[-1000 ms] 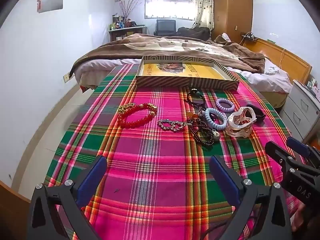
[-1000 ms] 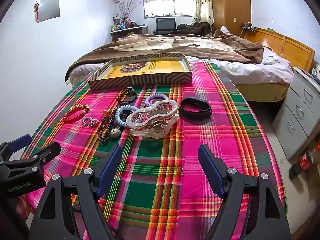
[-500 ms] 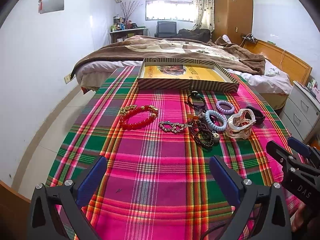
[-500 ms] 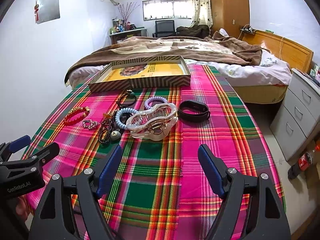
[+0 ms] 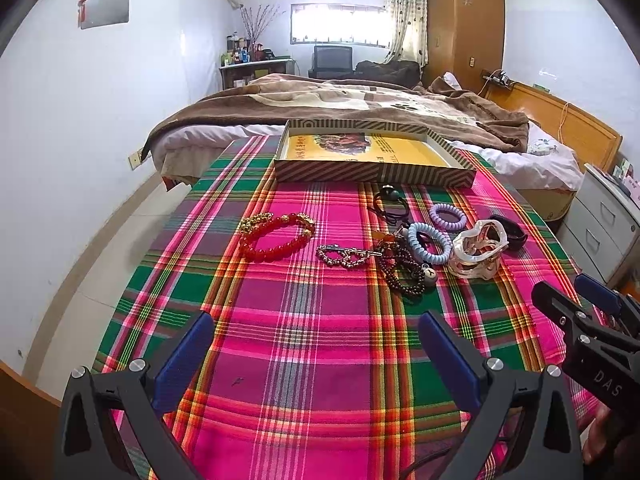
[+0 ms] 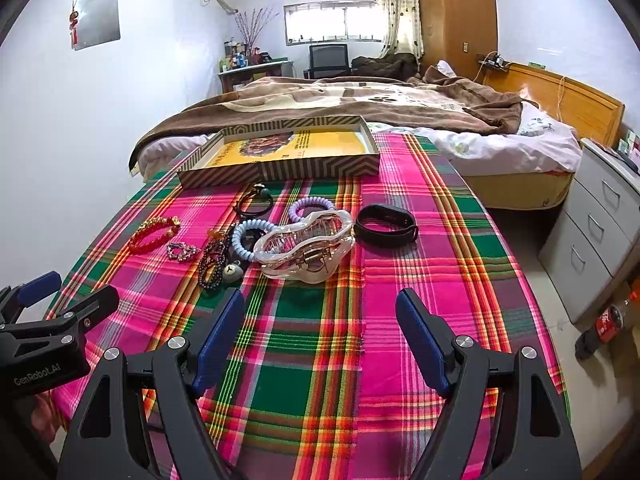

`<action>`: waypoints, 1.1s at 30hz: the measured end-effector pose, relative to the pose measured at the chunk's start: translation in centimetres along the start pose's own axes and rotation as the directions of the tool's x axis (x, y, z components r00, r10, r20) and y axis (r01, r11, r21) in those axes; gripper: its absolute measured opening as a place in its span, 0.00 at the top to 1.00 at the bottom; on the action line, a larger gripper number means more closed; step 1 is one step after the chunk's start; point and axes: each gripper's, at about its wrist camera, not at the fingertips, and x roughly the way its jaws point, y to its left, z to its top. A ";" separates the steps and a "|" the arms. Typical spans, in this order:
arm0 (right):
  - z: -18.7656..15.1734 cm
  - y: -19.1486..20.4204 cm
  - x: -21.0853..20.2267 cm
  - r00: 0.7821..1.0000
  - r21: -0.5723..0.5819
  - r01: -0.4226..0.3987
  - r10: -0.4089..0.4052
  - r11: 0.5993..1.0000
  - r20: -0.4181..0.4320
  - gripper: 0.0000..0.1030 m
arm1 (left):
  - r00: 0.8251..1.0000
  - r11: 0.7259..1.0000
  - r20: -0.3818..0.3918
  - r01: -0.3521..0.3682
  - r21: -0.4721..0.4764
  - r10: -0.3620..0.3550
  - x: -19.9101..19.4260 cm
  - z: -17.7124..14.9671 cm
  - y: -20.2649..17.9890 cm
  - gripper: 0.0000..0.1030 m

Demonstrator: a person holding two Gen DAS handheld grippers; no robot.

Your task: Organize jewelry

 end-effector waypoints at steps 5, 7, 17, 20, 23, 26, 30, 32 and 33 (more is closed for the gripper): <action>0.0 0.1 0.0 1.000 -0.002 0.003 -0.003 1.000 -0.002 0.24 | 1.000 1.000 0.002 0.000 0.001 0.000 0.0 0.0 0.0 0.00; 0.0 0.1 -0.1 1.000 -0.005 0.008 -0.008 1.000 -0.002 0.24 | 1.000 1.000 0.005 0.003 -0.001 -0.003 0.0 -0.1 0.0 0.00; -0.1 0.3 -0.2 1.000 -0.006 0.008 -0.008 1.000 0.001 0.24 | 1.000 1.000 0.006 -0.002 0.008 0.002 -0.1 -0.2 -0.2 0.00; -0.1 0.3 -0.2 1.000 -0.003 0.009 -0.009 1.000 0.000 0.24 | 1.000 1.000 0.006 -0.002 0.009 0.002 -0.2 -0.2 -0.2 0.00; -0.1 0.3 -0.2 1.000 -0.005 0.008 -0.008 1.000 0.000 0.24 | 1.000 1.000 0.007 -0.002 0.007 0.002 -0.2 -0.2 -0.2 0.00; 0.0 0.4 -0.2 1.000 -0.009 0.008 -0.008 1.000 -0.001 0.24 | 1.000 1.000 0.007 -0.002 0.006 0.002 -0.2 -0.2 -0.3 0.00; 0.0 0.4 -0.1 1.000 -0.011 0.009 -0.009 1.000 -0.003 0.24 | 1.000 1.000 0.007 -0.003 0.007 0.003 -0.2 -0.2 -0.3 0.00; 0.0 0.4 0.1 1.000 -0.013 0.009 -0.009 1.000 -0.006 0.24 | 1.000 1.000 0.005 -0.001 0.007 0.001 -0.2 -0.2 -0.3 0.00; 0.0 0.5 0.1 1.000 -0.014 0.010 -0.010 1.000 -0.008 0.24 | 1.000 1.000 0.003 0.000 0.006 0.000 -0.1 -0.2 -0.3 0.00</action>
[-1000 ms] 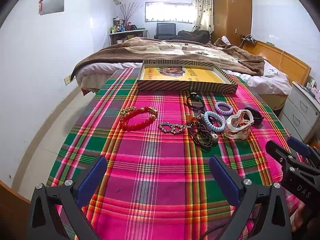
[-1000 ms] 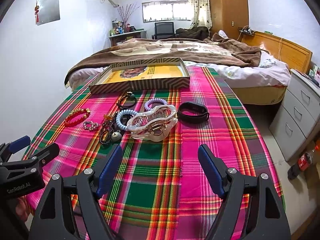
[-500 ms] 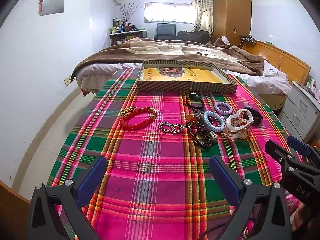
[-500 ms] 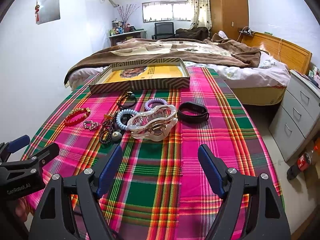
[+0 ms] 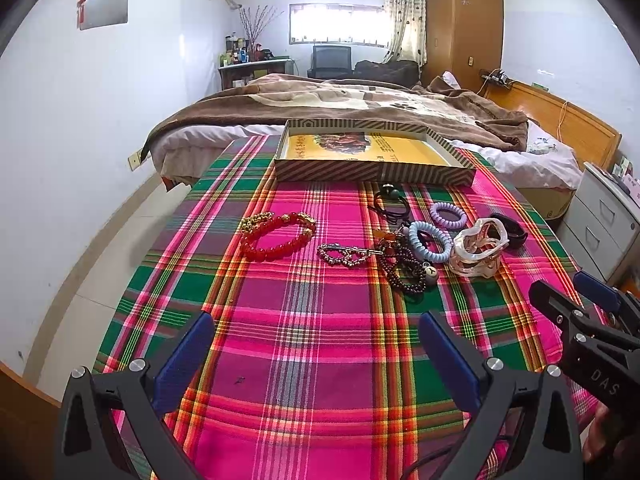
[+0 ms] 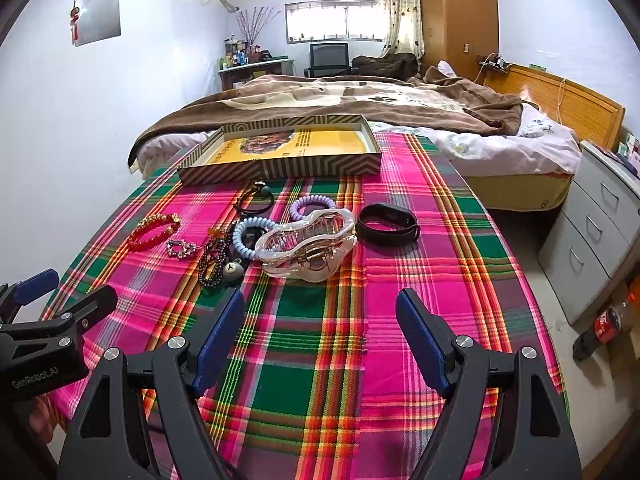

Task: Organize jewelry
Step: 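Grasp the clear ornate bangle with the right tool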

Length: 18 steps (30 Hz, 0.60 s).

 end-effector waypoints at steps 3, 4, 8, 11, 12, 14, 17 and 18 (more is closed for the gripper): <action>0.1 0.0 0.3 1.000 -0.002 -0.001 0.001 1.000 -0.005 0.24 | 1.000 1.000 -0.008 0.004 -0.001 -0.004 0.3 0.0 0.2 0.00; 0.2 0.0 0.4 1.000 -0.004 -0.001 0.001 1.000 -0.007 0.24 | 1.000 1.000 -0.010 0.008 -0.002 -0.008 0.4 0.0 0.3 0.00; 0.7 -0.2 1.2 0.999 0.009 -0.039 0.039 0.999 -0.017 0.24 | 0.999 0.999 -0.008 0.044 0.000 -0.044 0.8 0.3 1.2 0.00; 1.4 -0.9 2.4 0.997 0.048 -0.053 0.055 0.997 -0.046 0.24 | 1.000 1.000 -0.010 0.017 0.004 -0.017 1.4 0.7 2.4 0.00; 1.8 -1.3 3.2 0.995 0.072 -0.069 0.074 0.995 -0.065 0.24 | 1.000 1.000 -0.016 0.011 0.002 -0.011 1.7 0.8 2.8 0.00; 2.1 -1.7 4.0 0.992 0.117 -0.084 0.094 0.990 -0.085 0.24 | 1.000 1.000 -0.025 0.010 -0.011 -0.011 2.2 1.1 3.9 0.00; 2.9 -1.9 5.8 0.986 0.168 -0.098 0.119 0.981 -0.119 0.24 | 0.999 1.000 -0.032 -0.001 -0.026 0.000 2.8 1.6 5.1 0.00; 3.1 -1.7 6.1 0.986 0.164 -0.095 0.115 0.982 -0.120 0.24 | 0.999 1.000 -0.036 -0.001 -0.027 0.000 3.0 1.7 5.4 0.00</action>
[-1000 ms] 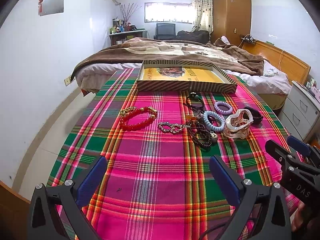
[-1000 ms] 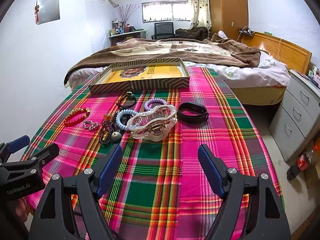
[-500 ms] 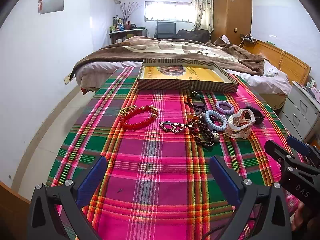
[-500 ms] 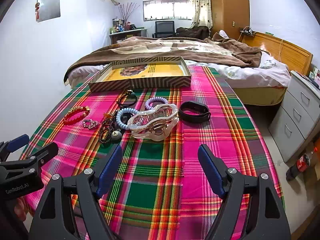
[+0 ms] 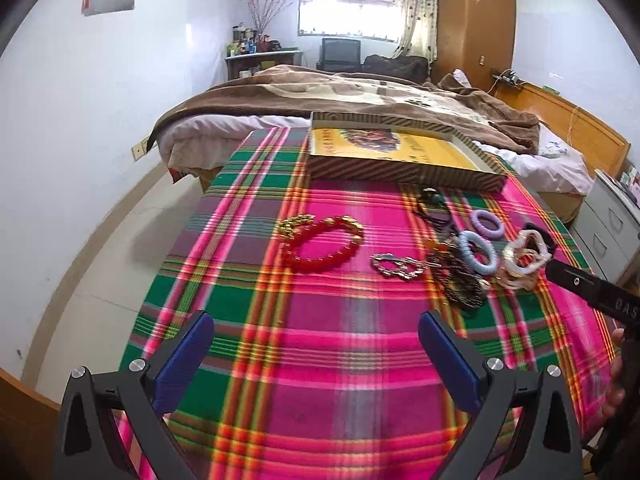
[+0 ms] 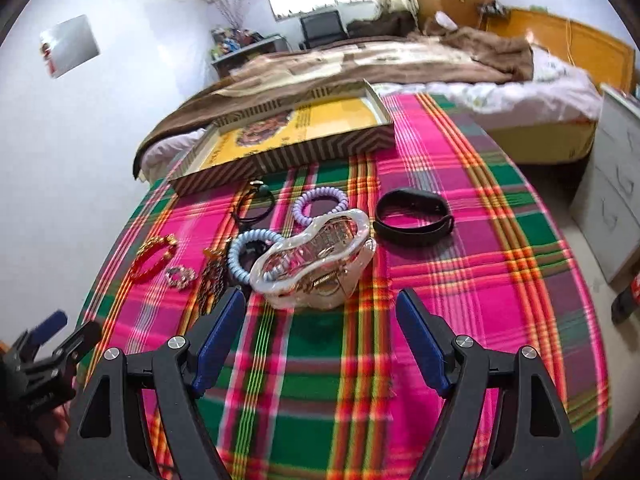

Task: Organize jewelry
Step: 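Grasp the clear ornate bangle with the right tool, then grasp the red bead bracelet with the left tool while the right tool holds the clear bangle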

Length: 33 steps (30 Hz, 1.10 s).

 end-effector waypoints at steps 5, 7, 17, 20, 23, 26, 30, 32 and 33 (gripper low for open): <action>0.8 -0.7 1.4 1.000 0.057 0.021 -0.020 0.998 -0.011 0.24 | 0.999 1.000 -0.025 0.022 -0.002 -0.022 1.1 0.3 1.0 0.00; 1.3 -1.1 1.9 0.999 0.083 0.029 -0.027 0.996 -0.022 0.24 | 0.999 0.999 -0.033 0.032 -0.005 -0.032 1.6 0.4 1.1 0.00; 2.6 -1.2 3.6 0.998 0.100 0.042 -0.037 0.994 -0.052 0.66 | 0.996 0.997 -0.059 0.058 -0.044 -0.060 2.9 1.4 3.1 0.00; 2.8 -1.3 3.3 0.998 0.097 0.049 -0.045 0.994 -0.041 0.84 | 0.995 0.997 -0.065 0.070 -0.044 -0.073 3.2 1.8 3.3 0.00; 3.0 -1.7 2.7 0.999 0.106 0.025 -0.022 0.994 -0.029 0.90 | 0.994 0.997 -0.084 0.074 -0.026 -0.076 3.9 2.2 3.1 0.00; 3.0 -1.8 2.0 0.999 0.074 0.033 -0.032 0.997 -0.012 0.92 | 0.990 0.996 -0.111 0.086 0.008 -0.084 5.0 2.5 2.5 0.00; 2.9 -1.7 1.1 0.999 0.026 0.040 -0.040 0.999 0.001 0.93 | 0.983 0.991 -0.137 0.128 0.027 -0.123 6.4 3.0 1.6 0.07; 2.9 -1.8 0.8 0.999 0.010 0.040 -0.040 0.999 0.005 0.93 | 0.984 0.990 -0.127 0.131 0.052 -0.124 6.8 3.4 0.8 0.07; 2.9 -1.8 0.8 0.999 0.004 0.038 -0.038 0.999 0.007 0.93 | 0.985 0.989 -0.125 0.131 0.064 -0.123 7.1 3.6 0.5 0.07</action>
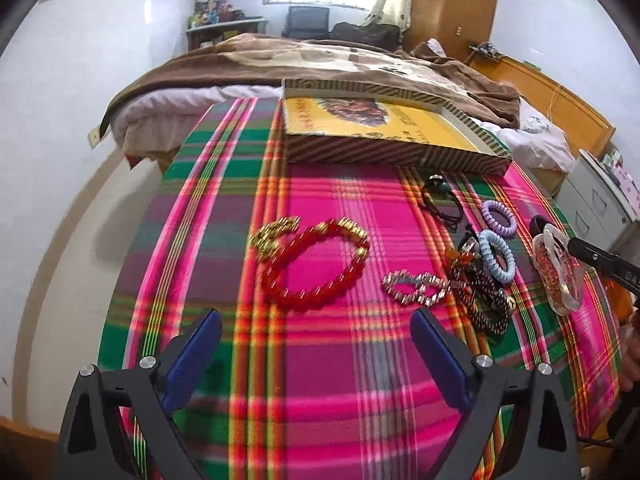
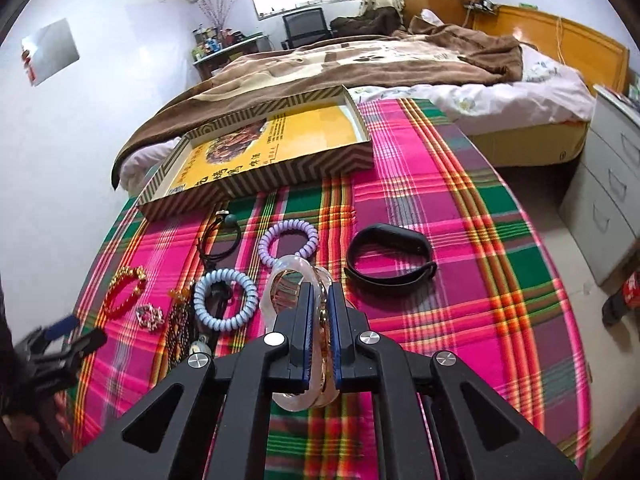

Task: Organize jewelry
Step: 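Grasp the red bead bracelet with the left tool while the right tool holds the clear bangle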

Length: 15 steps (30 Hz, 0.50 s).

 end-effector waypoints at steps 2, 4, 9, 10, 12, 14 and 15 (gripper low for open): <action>0.0 0.0 0.2 1.000 -0.024 -0.001 0.001 1.000 -0.010 0.93 | 1.000 1.000 -0.018 -0.008 0.020 0.008 0.9 0.6 -0.4 0.13; 0.0 0.1 0.4 1.000 -0.050 -0.004 0.003 0.999 -0.022 0.93 | 1.000 0.999 -0.025 -0.009 0.044 0.010 1.5 0.9 -0.7 0.15; 0.2 0.5 0.8 0.999 -0.088 0.010 -0.014 0.996 -0.040 0.92 | 0.997 0.995 -0.065 -0.032 0.097 0.038 3.3 1.5 -1.2 0.27; 0.2 0.6 0.9 0.999 -0.090 0.011 -0.015 0.996 -0.040 0.92 | 0.997 0.993 -0.066 -0.040 0.109 0.047 3.5 1.5 -1.3 0.27; 0.1 0.7 1.1 0.999 -0.097 0.022 -0.027 0.995 -0.043 0.92 | 0.997 0.991 -0.064 -0.041 0.127 0.050 3.9 1.6 -1.6 0.29; 0.1 0.7 1.3 0.998 -0.098 0.026 -0.030 0.995 -0.050 0.90 | 0.997 0.991 -0.066 -0.032 0.129 0.041 3.9 1.8 -1.7 0.34; 0.0 0.7 1.4 0.998 -0.100 0.023 -0.028 0.995 -0.054 0.90 | 0.997 0.990 -0.066 -0.030 0.134 0.039 4.0 1.9 -1.7 0.36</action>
